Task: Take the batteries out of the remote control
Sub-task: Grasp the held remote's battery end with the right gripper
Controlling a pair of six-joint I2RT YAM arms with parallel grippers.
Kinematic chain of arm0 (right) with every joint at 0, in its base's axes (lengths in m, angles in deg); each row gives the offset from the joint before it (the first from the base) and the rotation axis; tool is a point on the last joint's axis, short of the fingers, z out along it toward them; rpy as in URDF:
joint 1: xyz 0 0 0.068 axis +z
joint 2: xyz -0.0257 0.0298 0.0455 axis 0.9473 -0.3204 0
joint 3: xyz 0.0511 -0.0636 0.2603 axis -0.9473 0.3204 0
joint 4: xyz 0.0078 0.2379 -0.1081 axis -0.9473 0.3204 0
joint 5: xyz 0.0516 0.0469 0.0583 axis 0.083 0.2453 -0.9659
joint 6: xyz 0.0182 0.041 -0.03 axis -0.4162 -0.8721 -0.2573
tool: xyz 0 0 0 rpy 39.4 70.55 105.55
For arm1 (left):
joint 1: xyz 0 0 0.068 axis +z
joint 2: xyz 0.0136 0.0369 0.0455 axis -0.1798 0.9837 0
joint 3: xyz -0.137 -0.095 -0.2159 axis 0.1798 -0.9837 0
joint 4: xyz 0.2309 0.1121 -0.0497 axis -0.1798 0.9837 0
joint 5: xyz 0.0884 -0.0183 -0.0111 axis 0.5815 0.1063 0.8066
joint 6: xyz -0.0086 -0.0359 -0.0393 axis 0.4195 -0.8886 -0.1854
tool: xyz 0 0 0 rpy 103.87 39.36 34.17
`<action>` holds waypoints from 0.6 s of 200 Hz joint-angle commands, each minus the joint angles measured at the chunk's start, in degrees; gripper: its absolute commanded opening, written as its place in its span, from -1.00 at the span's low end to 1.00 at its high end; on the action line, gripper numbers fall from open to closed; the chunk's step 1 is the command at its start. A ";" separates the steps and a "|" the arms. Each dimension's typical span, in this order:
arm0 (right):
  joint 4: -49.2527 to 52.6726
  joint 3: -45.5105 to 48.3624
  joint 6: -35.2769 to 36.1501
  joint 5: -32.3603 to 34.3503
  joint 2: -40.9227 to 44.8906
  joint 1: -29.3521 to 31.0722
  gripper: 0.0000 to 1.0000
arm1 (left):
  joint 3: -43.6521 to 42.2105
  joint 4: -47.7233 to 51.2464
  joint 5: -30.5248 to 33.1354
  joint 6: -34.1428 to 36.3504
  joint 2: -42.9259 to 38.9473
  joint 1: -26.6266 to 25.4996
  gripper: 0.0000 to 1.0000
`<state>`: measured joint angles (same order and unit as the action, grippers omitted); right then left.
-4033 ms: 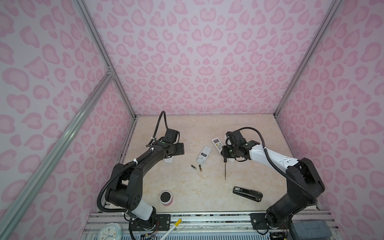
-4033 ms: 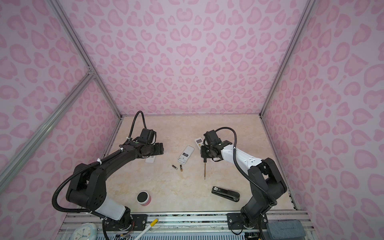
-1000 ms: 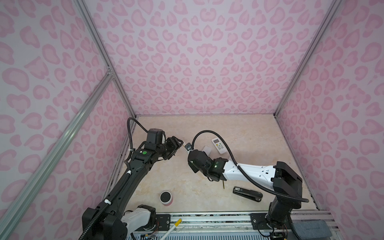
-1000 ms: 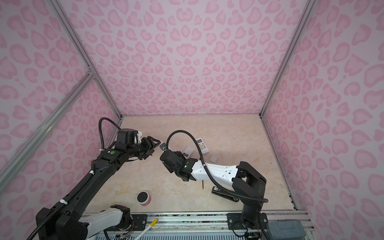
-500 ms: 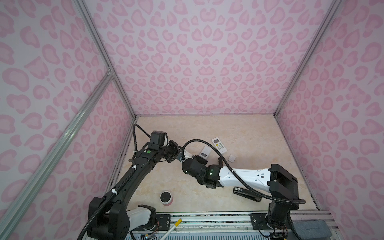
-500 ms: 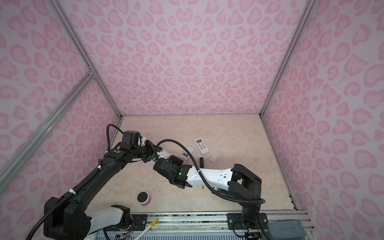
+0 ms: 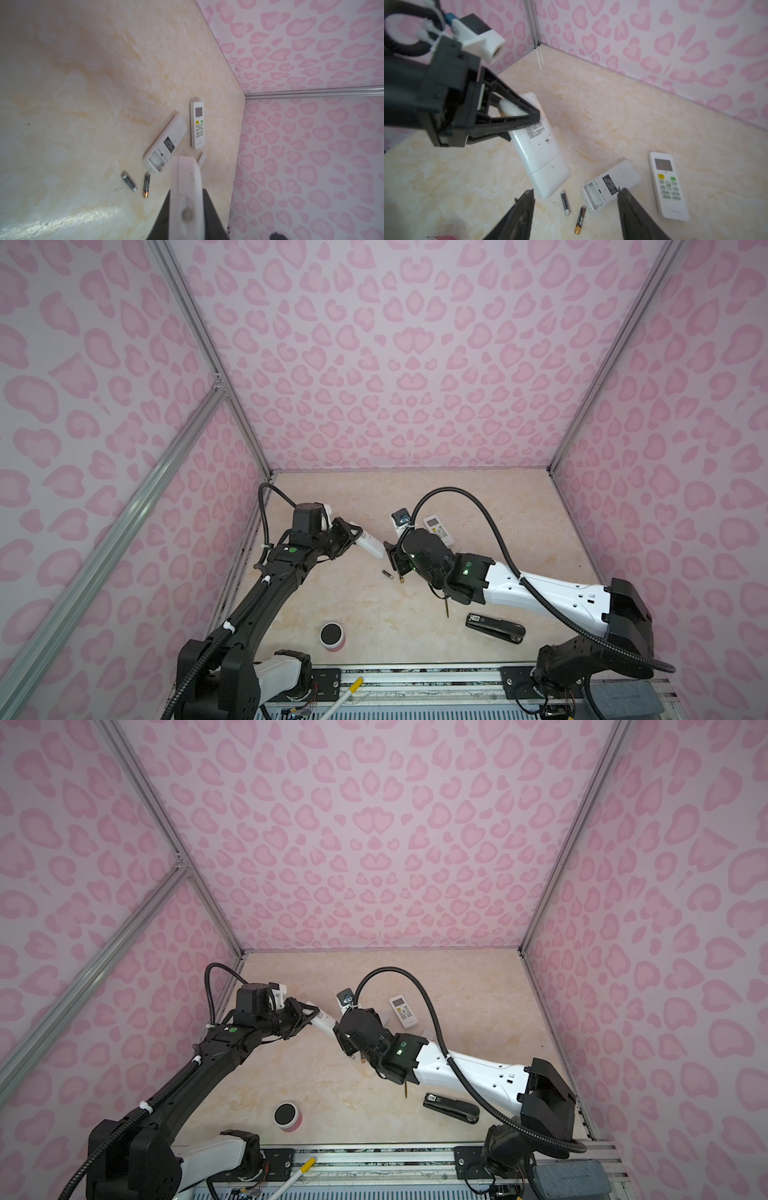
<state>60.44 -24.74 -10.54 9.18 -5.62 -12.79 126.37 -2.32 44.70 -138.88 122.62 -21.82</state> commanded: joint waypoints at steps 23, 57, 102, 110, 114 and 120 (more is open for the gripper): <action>-18.04 7.79 -25.92 -27.54 -1.77 -9.07 0.27 | -6.42 -23.38 -5.48 1.18 -3.14 0.04 -0.92; -22.29 7.78 -30.58 -32.42 -4.47 -11.05 0.27 | -9.12 -30.22 -7.11 -0.65 -4.18 0.10 -0.92; -32.48 10.19 -38.96 -37.30 -7.98 -12.46 0.11 | -10.11 -33.18 -7.61 -1.96 -4.66 0.05 -0.92; -33.99 10.52 -40.04 -38.01 -8.60 -12.64 0.04 | -10.24 -33.71 -7.76 -2.46 -4.62 0.09 -0.92; -34.53 10.65 -40.53 -38.22 -8.88 -12.69 0.01 | -10.36 -33.96 -7.78 -2.50 -4.64 0.05 -0.92; -35.27 10.83 -40.93 -38.49 -9.21 -12.69 -0.07 | -10.34 -33.98 -7.87 -2.57 -4.54 0.13 -0.92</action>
<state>32.22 -14.88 -46.19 -25.88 -13.33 -25.32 116.12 -29.79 38.71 -140.10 118.38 -21.67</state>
